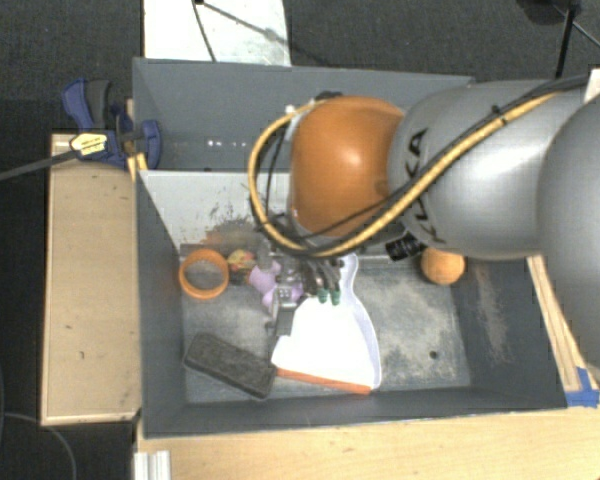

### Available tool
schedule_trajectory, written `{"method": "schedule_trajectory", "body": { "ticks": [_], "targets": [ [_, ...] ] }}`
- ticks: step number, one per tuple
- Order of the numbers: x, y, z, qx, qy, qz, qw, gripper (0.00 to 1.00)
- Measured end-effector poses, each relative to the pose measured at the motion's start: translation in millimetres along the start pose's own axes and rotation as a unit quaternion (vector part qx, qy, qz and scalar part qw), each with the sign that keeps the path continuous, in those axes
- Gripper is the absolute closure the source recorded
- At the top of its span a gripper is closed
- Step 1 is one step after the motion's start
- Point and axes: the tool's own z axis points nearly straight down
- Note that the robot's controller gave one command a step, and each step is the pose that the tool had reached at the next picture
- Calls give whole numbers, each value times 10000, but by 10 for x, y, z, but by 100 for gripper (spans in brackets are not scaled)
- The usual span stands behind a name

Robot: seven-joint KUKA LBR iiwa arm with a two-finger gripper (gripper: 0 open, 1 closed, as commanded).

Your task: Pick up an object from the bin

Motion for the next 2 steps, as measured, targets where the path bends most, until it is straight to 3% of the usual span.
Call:
{"method": "schedule_trajectory", "body": {
  "ticks": [1,2],
  "targets": [
    [-15,-9,-47,-7,-36,20,10000,0],
    [65,-130,348,-14,-76,-223,9997,0]
  ]
}}
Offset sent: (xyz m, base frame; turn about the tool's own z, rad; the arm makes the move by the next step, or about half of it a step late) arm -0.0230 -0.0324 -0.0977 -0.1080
